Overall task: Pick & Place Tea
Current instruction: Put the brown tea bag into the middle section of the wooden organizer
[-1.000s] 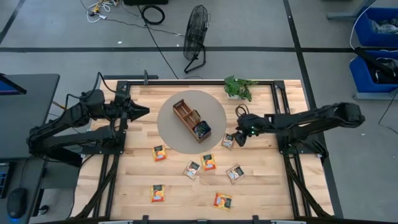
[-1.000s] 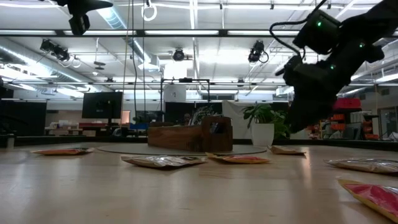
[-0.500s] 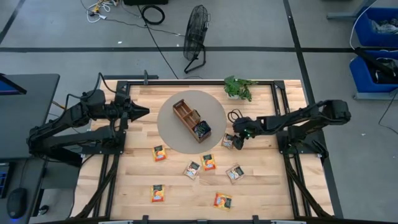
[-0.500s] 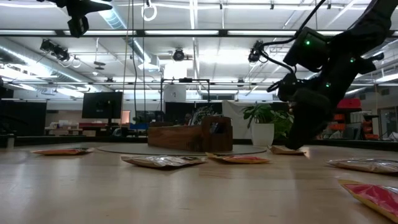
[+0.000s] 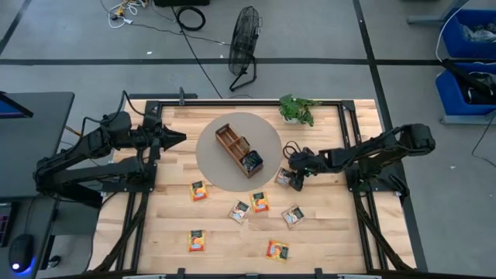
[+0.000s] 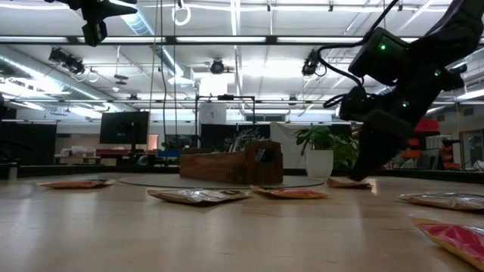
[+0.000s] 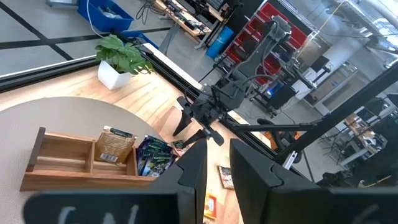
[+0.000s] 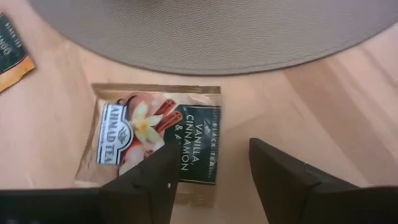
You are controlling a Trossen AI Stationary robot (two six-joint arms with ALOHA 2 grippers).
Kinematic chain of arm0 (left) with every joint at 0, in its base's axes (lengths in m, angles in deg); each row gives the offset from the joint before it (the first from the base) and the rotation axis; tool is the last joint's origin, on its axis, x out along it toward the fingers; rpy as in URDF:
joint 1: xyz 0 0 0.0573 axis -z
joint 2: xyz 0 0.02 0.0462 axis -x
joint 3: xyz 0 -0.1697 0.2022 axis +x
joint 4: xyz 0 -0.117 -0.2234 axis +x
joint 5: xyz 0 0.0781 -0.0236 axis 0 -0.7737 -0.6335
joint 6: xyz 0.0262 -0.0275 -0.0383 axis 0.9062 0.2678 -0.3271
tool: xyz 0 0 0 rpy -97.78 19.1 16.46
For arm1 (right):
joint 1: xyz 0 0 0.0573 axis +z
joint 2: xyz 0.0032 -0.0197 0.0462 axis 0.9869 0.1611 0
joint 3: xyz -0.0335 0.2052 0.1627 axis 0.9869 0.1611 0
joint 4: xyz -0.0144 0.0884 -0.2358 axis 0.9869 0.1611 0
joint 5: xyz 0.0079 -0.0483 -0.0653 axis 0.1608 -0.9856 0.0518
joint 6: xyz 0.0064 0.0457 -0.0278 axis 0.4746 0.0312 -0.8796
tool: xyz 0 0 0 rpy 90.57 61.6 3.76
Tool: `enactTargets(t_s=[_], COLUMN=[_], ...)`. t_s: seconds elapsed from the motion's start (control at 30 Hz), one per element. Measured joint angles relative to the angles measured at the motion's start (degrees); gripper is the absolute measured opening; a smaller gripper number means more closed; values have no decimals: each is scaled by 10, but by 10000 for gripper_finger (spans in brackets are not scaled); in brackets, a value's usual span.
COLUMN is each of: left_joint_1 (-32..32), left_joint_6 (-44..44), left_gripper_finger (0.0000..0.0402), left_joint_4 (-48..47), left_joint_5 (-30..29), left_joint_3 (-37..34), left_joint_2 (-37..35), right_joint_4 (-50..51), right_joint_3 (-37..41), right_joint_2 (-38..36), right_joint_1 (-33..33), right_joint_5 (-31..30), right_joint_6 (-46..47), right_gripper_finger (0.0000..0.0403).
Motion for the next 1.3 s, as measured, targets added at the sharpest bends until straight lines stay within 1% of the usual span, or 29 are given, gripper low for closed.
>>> enactTargets(t_s=[0.1, 0.2, 0.3, 0.43, 0.5, 0.63, 0.83, 0.97, 1.17, 1.3], left_joint_1=[0, 0, 0, 0, 0, 0, 0, 0, 0, 0], left_joint_6=[-1, -3, -3, -3, -3, -3, -4, -1, -1, 1], left_gripper_finger=[71, 71, 71, 71, 71, 71, 71, 71, 71, 71], left_joint_4=[0, 0, 0, 0, 0, 0, 1, 1, 1, 1], left_joint_5=[-3, -7, -11, -11, -11, -11, -11, -11, -11, -11], left_joint_3=[0, 0, 0, 0, 0, 0, 0, 0, 0, 0], left_joint_2=[0, 0, 0, 0, 0, 0, 0, 0, 0, 0], right_joint_4=[5, 14, 18, 17, 23, 59, 142, 227, 317, 386], right_joint_3=[0, 0, 0, 0, -5, -31, -108, -166, -258, -326], right_joint_2=[0, 1, 6, 7, 8, 10, 13, 11, 9, 9], right_joint_1=[6, 7, 6, 6, 6, 6, 8, 6, 6, 6], right_joint_5=[-5, -12, -18, -7, 4, 18, 28, 12, -12, -43], right_joint_6=[0, 2, 16, 52, 57, 60, 49, 48, 26, 14], right_gripper_finger=[183, 154, 107, 27, 10, 10, 3, 2, 1, 1])
